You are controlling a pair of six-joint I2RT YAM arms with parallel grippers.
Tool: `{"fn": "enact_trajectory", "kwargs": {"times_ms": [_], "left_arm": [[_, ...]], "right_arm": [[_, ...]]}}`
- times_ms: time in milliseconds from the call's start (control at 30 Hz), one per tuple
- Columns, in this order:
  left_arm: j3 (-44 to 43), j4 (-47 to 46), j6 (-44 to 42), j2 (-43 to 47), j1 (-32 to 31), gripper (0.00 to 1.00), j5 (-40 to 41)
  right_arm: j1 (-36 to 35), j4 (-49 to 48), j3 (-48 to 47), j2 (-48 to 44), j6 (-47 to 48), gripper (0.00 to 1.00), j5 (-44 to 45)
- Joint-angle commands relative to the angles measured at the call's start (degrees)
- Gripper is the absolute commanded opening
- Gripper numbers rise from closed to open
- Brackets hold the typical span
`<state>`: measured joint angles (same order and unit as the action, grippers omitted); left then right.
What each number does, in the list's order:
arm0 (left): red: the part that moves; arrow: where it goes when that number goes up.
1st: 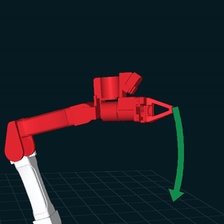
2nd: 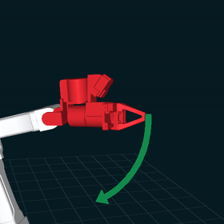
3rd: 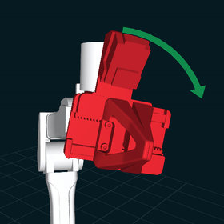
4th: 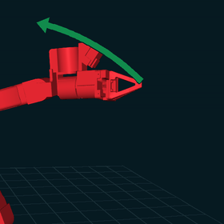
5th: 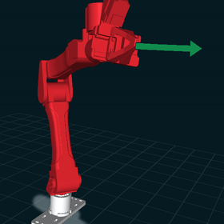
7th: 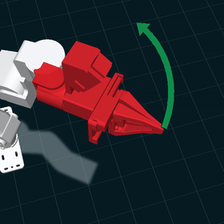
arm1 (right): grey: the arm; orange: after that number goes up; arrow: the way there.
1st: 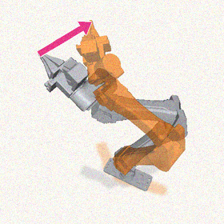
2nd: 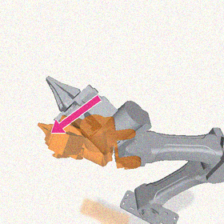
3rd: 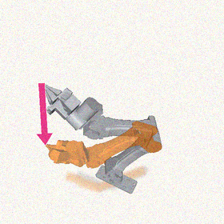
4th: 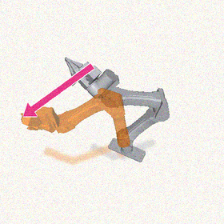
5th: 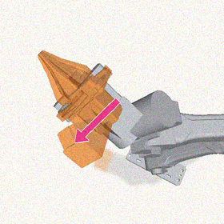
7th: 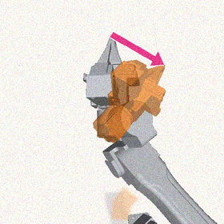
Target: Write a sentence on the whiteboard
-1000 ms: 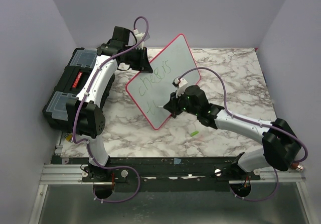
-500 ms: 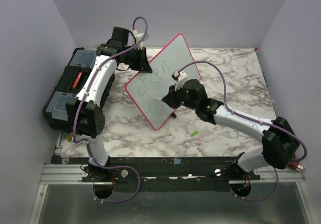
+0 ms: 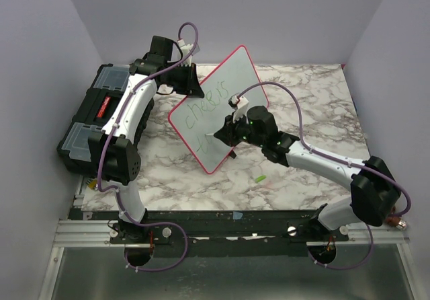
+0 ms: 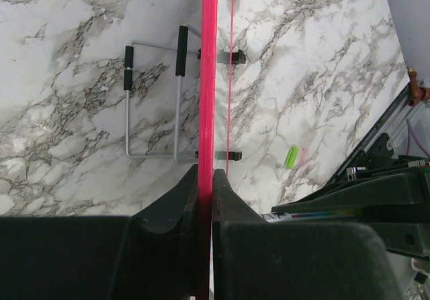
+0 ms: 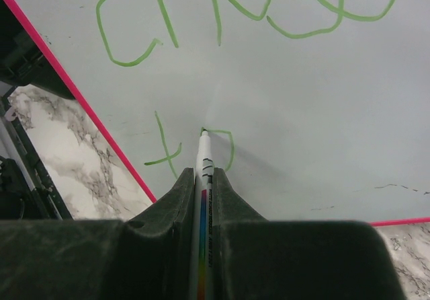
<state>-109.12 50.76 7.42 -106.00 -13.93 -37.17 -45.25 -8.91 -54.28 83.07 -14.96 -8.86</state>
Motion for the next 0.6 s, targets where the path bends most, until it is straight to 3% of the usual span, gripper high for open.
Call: {"fn": "enact_trajectory", "kwargs": {"times_ms": [0,200,567], "left_arm": [[-0.22,-2.16,-2.66,0.76,0.31,0.00,3.24],[0.13,-2.07,-2.87,1.05,0.31,0.00,3.69],[0.31,-2.07,-3.02,1.31,0.31,0.00,3.86]], "right_arm": [[0.09,-1.79,0.93,-0.40,0.03,0.01,-0.95],[0.08,-5.07,4.43,-4.44,-0.86,0.01,0.36],[0.06,-5.52,5.27,-6.13,-0.58,0.01,10.74]]}}
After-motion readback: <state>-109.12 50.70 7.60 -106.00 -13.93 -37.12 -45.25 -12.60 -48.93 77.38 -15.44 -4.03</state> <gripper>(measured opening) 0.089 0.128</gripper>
